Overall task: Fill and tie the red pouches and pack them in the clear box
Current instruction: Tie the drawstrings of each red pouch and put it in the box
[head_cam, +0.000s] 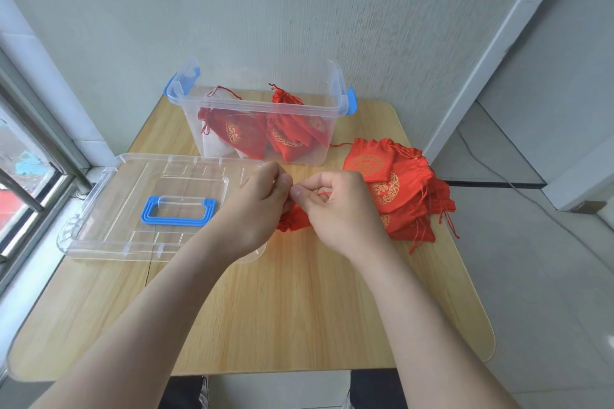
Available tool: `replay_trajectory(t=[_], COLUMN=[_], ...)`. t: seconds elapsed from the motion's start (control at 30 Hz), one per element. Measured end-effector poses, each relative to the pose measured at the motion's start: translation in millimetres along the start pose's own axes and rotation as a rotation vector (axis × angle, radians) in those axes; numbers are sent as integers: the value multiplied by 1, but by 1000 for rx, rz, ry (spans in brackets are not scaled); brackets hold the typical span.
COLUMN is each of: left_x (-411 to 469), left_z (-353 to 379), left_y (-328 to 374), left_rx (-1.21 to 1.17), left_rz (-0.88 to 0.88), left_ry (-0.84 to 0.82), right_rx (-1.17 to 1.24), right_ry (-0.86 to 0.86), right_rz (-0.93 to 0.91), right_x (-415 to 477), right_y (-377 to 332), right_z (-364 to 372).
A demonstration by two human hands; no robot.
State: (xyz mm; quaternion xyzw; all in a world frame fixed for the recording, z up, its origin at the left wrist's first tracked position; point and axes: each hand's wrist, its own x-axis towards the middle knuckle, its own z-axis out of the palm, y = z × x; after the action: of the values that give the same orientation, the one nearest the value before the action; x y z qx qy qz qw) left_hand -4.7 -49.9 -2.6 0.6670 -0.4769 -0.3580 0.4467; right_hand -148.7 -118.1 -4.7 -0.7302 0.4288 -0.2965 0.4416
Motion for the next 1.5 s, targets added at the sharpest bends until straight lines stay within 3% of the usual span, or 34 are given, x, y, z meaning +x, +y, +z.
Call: replay_trajectory(t=[0.23,0.43,0.63,0.9,1.33,1.5], left_x=[-1,-5,-8,-8,-10,-10], left_z=[0,-11,-21,-14,-17,-19], left_y=[0,0,1,4,10,9], left_rx=[145,37,100,375,439,493], left_rz=[-34,-46,-61,-2,68,94], left_ry=[65,41,-16,-22,-172,-233], right_rx=[-259,-359,-264,-233,-77,-18], right_ry=[-91,-140,-126,-143,-90,-121], right_rz=[-51,-8,117,125,40,112], right_x=[-1,-2,0,-4,-3,-3], right_y=[-2,-3,0,0,-5,-4], right_z=[-1,1,-1,-5,-9,-6])
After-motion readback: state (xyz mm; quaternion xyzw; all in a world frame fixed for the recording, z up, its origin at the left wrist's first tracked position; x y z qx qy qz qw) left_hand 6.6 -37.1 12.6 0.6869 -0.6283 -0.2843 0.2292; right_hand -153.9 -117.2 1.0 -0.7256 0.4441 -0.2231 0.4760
